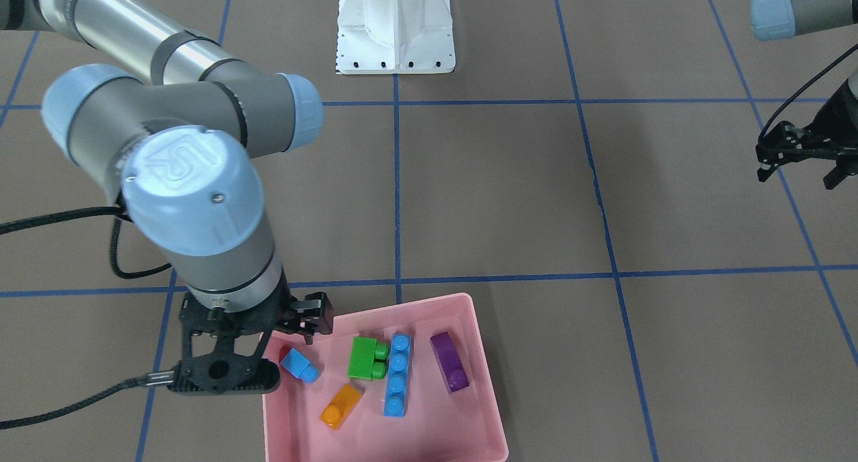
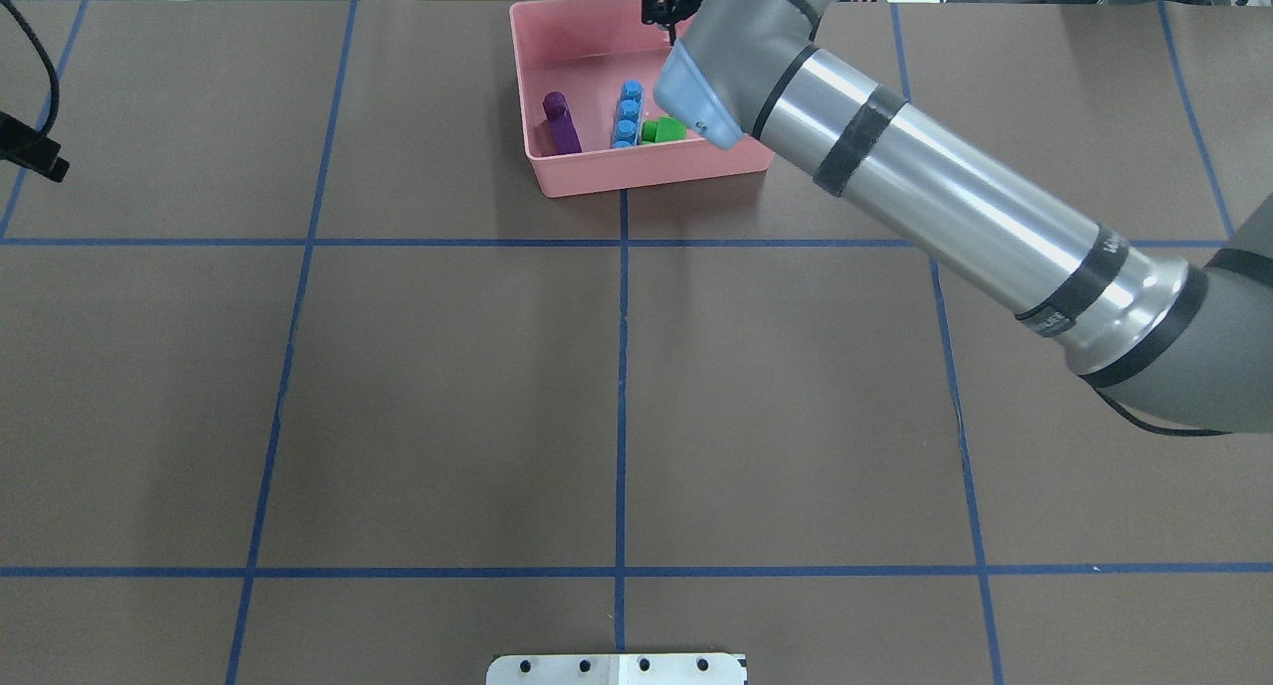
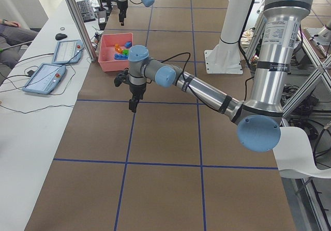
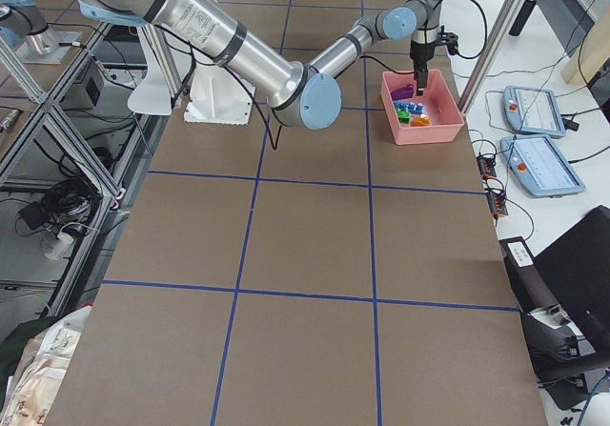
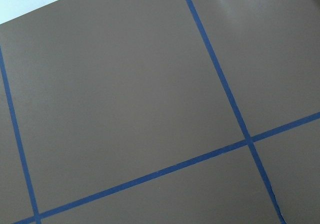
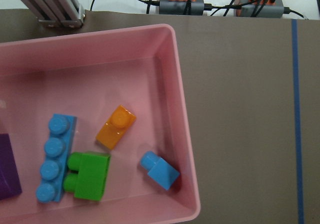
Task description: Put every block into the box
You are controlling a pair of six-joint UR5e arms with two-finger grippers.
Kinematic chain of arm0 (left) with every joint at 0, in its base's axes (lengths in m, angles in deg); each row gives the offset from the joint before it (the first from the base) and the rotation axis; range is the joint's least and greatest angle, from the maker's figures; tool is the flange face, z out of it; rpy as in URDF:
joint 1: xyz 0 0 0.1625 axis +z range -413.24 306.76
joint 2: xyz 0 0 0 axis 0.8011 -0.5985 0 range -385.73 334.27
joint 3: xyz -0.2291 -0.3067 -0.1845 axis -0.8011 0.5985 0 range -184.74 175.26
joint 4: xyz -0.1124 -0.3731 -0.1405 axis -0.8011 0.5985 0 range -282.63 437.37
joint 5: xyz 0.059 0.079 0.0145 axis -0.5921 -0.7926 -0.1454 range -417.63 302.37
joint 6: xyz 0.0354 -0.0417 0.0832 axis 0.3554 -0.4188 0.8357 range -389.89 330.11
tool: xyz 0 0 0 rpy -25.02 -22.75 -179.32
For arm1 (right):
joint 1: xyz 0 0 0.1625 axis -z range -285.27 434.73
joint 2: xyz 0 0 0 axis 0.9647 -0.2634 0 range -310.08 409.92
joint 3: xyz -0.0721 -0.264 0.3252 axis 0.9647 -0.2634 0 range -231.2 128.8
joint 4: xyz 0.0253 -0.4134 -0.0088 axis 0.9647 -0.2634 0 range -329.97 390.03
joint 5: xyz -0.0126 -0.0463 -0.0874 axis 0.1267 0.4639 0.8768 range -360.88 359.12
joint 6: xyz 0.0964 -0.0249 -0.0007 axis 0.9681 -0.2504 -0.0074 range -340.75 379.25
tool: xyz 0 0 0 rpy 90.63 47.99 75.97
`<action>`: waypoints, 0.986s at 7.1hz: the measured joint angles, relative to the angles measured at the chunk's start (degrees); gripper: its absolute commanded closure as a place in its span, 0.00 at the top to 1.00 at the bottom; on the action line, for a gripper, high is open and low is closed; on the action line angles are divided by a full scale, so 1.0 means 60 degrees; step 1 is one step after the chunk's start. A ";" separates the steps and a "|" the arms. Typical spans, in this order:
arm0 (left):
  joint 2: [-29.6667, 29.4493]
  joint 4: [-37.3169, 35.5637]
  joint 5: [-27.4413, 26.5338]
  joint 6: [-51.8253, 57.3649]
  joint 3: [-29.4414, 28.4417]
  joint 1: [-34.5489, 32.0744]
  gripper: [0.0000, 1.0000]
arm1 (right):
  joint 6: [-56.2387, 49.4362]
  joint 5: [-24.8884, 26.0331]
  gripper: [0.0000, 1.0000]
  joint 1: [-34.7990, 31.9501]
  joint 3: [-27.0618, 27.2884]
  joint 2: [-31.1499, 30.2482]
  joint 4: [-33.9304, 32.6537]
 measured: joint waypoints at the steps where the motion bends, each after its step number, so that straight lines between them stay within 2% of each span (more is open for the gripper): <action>1: 0.0169 -0.0097 0.0055 0.0942 -0.0116 -0.0137 1.00 | -0.0651 -0.0410 1.00 -0.0429 0.0367 -0.0553 -0.0040; 5: 0.1241 -0.0369 0.1038 0.3357 -0.0569 -0.1745 1.00 | -0.4251 -0.1745 1.00 -0.2347 0.1788 -0.3199 0.0020; 7: 0.1348 -0.0283 0.1652 0.5046 -0.1374 -0.2493 1.00 | -0.5466 -0.1989 1.00 -0.3301 0.2838 -0.4788 -0.0013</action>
